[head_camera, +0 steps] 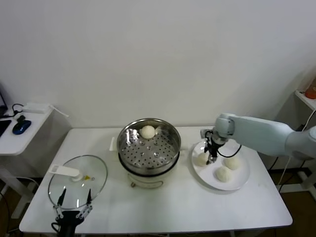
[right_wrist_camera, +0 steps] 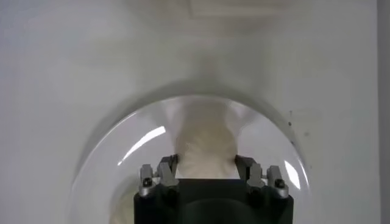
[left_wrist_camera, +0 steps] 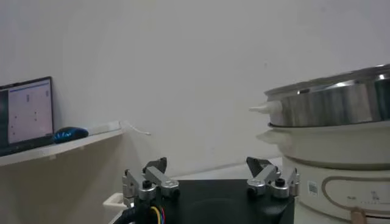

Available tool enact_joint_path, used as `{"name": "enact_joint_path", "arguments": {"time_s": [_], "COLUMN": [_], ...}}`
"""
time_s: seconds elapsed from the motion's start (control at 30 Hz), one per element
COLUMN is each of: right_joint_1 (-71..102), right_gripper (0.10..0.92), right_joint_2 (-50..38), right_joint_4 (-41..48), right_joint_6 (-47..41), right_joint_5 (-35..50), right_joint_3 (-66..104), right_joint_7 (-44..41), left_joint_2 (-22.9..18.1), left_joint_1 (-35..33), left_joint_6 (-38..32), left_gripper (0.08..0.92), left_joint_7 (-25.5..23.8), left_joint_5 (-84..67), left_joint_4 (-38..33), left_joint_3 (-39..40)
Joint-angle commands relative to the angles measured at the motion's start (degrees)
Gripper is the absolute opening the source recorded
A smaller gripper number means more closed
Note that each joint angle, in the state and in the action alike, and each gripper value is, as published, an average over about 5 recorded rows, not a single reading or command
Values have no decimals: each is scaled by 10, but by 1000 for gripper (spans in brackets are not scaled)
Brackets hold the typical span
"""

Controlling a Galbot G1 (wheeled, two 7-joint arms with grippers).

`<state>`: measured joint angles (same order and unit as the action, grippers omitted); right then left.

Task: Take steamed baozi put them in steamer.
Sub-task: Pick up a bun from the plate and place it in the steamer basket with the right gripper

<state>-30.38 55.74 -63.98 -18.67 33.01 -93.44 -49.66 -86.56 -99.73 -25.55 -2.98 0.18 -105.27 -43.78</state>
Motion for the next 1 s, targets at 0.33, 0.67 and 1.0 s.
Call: {"name": "enact_joint_path", "arguments": {"time_s": [0.33,0.67,1.0], "right_joint_1": [-415,-292,-124], "right_gripper": [642,642,645], "right_joint_2": [13,140,246], "right_joint_4": [-178,-153,-59], "right_joint_6": [-8,-91,-119], "right_joint_5": [235,271,207], "right_joint_3": [-140,38,90], "right_joint_7": [-77,-15,22], "left_joint_2": [9,12,14], "left_joint_1": [5,11,5], "left_joint_6": [4,7,9], "left_gripper": [823,823,823], "left_joint_7": [-1,-1,-3], "left_joint_5": [5,10,15], "left_joint_4": [6,3,-6], "left_joint_3": [6,12,12]}}
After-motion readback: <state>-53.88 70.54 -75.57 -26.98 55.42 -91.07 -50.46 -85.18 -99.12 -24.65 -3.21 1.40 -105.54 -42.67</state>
